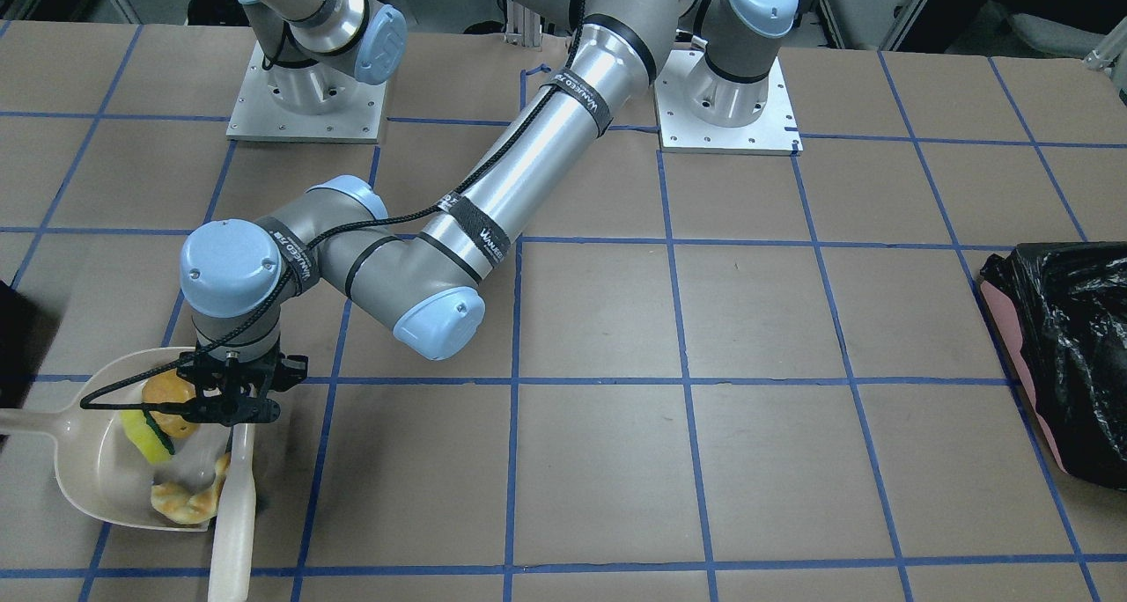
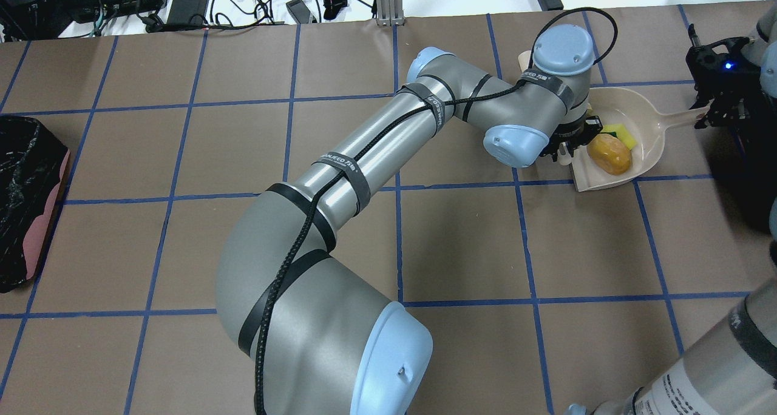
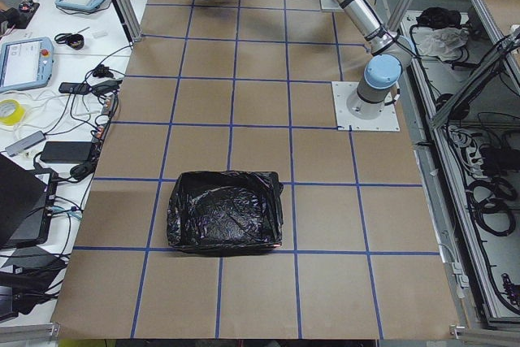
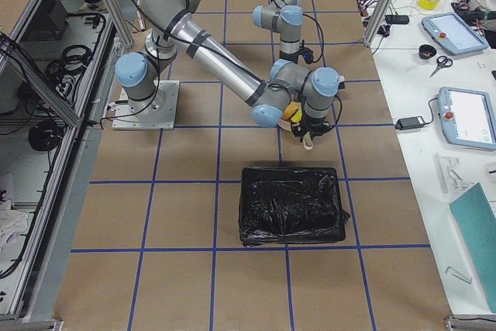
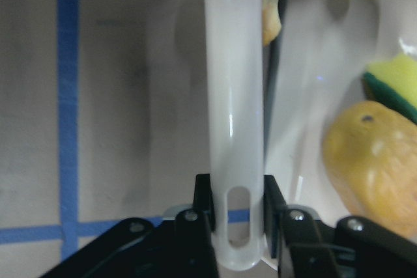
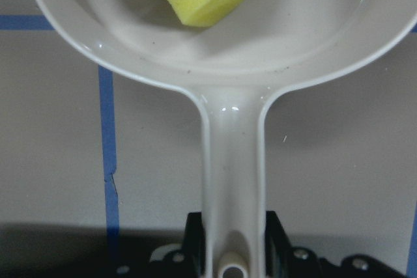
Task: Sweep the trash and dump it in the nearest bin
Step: 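Sweep the bread, potato and sponge into the dustpan with the left gripper's brush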
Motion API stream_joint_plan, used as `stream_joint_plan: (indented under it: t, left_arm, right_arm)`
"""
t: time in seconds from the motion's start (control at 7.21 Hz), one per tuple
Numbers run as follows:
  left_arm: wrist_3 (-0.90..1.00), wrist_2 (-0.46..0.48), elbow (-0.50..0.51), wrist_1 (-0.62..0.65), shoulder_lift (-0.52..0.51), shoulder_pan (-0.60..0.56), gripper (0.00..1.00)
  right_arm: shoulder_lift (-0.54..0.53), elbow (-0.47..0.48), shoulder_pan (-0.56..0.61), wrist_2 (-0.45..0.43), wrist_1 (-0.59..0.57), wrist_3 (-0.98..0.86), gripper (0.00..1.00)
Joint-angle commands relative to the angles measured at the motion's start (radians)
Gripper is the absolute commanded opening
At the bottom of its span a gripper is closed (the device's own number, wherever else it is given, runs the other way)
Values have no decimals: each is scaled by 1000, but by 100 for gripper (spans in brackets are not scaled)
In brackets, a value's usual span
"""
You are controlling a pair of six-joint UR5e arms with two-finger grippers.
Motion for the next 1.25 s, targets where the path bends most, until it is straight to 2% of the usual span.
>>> stream_joint_plan:
  t: [0.0,0.14,0.42,0.83,1.11]
  left_arm:
    - [-95,-15,24,8,1,-49,0]
    - [-104,-21,40,5,18,-55,0]
    - [39,-26,9,-70,74,-34,0]
    - [222,-17,-115,-238,204,121,0]
    - [348,42,-243,-317,338,184,0]
  right_arm:
    - [1,0,-1,0,-2,0,12]
    - [1,0,-1,0,-2,0,12]
    - [1,0,-1,0,-2,5,12]
    - [-31,-12,-22,37,49,15,9]
    - [-68,-14,-100,172,159,23,8]
